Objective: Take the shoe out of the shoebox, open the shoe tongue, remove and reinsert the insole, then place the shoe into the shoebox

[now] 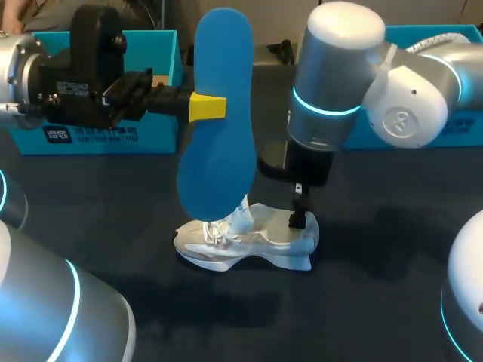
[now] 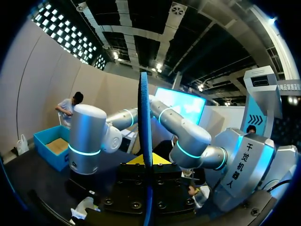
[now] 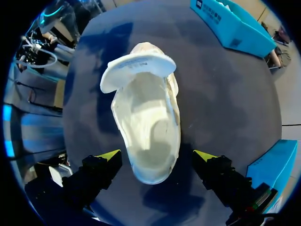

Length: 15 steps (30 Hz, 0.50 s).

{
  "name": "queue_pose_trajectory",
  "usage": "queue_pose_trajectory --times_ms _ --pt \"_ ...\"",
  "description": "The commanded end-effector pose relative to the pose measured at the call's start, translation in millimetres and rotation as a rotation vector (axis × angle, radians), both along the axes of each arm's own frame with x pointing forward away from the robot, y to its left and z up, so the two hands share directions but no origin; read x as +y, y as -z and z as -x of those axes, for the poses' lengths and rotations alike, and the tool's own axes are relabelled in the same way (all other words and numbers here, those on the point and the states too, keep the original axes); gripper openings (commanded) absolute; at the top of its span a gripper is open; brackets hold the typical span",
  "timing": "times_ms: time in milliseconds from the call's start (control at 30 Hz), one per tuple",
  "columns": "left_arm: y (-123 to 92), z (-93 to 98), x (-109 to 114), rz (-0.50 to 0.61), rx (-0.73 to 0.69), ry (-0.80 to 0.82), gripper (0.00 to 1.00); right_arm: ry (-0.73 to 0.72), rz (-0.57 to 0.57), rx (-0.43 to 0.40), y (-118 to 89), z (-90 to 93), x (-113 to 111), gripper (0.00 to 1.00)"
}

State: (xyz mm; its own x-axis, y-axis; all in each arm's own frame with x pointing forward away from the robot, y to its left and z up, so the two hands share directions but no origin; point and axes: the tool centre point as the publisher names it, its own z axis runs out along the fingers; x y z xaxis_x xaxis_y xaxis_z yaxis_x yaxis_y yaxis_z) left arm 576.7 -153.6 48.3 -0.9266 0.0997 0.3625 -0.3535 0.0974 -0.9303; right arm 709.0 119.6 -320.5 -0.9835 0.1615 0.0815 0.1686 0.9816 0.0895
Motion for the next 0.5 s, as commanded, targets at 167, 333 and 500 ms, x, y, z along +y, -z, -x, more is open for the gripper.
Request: queue_pose_trajectory --times_ms 167,333,500 --pt "0 -0.5 -1 -0.002 0.000 0.001 0.00 -0.043 0.020 -0.007 7 -20.6 19 1.00" --pt "0 -0.5 -1 -0.002 0.000 0.001 0.00 -0.050 0.000 -0.023 20 -30.0 28 1.00" --pt "0 -0.5 -1 -0.002 0.000 0.001 0.00 -0.052 0.009 -0.030 31 -34.5 34 1.00"
